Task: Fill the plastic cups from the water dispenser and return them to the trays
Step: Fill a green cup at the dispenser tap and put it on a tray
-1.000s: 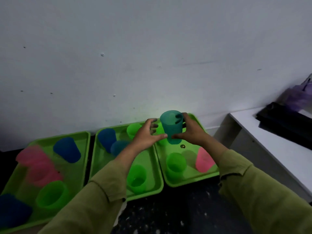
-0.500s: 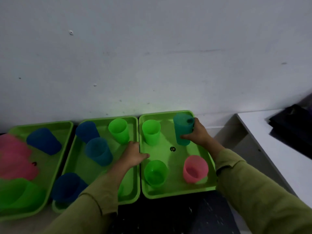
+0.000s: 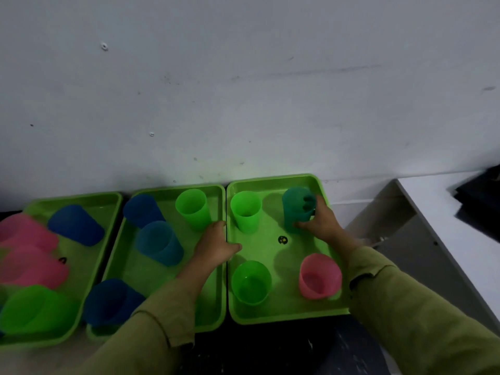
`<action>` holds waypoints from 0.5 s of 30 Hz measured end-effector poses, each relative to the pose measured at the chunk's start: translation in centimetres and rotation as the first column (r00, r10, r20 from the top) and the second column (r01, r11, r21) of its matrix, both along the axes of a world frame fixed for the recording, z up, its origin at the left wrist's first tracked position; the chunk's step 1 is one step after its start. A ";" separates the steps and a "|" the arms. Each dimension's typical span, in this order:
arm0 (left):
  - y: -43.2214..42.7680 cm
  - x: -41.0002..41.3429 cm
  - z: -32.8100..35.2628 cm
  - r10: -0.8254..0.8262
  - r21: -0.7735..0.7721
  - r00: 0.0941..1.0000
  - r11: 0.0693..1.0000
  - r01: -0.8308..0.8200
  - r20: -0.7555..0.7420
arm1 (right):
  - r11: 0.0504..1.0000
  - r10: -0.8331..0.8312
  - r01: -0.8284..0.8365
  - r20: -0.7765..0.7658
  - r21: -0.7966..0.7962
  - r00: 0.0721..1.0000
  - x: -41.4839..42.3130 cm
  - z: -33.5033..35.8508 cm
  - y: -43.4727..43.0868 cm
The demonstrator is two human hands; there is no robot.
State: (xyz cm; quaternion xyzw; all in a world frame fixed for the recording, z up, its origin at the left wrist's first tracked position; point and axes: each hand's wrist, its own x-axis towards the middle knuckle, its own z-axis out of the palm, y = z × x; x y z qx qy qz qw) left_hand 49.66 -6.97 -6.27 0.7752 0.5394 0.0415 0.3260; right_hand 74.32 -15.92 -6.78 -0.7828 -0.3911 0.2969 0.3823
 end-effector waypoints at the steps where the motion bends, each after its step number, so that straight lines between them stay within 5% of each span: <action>1: 0.0 0.4 0.1 0.033 0.000 0.999 0.999 -0.033 0.005 | 1.000 0.009 -0.009 0.010 -0.011 1.000 0.1 -0.1 -0.2; 9: 0.6 3.8 1.0 0.197 0.030 0.950 0.977 -0.211 0.243 | 0.999 0.022 -0.020 0.050 -0.034 0.998 0.8 0.6 -1.5; 15: 1.3 5.1 0.8 0.134 0.051 0.947 0.987 -0.155 0.292 | 0.996 0.061 -0.051 0.150 -0.068 0.987 0.3 1.6 -2.5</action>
